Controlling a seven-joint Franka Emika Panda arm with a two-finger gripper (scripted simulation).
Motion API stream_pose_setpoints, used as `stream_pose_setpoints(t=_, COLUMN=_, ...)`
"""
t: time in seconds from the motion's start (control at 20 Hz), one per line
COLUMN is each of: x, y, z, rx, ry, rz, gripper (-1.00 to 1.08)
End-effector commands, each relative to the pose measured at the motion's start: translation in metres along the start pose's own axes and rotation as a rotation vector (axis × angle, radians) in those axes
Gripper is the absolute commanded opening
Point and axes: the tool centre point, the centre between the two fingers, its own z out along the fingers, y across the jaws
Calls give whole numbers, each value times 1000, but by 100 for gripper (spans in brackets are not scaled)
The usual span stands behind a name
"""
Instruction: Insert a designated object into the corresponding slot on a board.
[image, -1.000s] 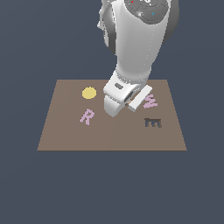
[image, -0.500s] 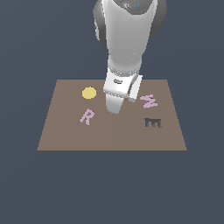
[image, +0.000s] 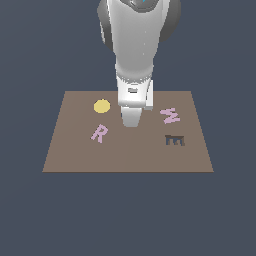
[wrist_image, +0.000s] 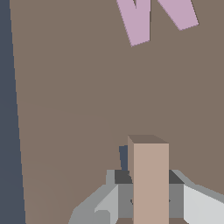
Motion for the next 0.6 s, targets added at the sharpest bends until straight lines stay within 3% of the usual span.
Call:
stream_pose_setpoints(t=0.0, x=-3, y=-1, z=0, rx=0, ry=0, rz=-44, gripper=-100)
stream_pose_setpoints(t=0.55, x=-10, y=-2, z=-1, rx=0, ry=0, rz=-120, gripper=-100)
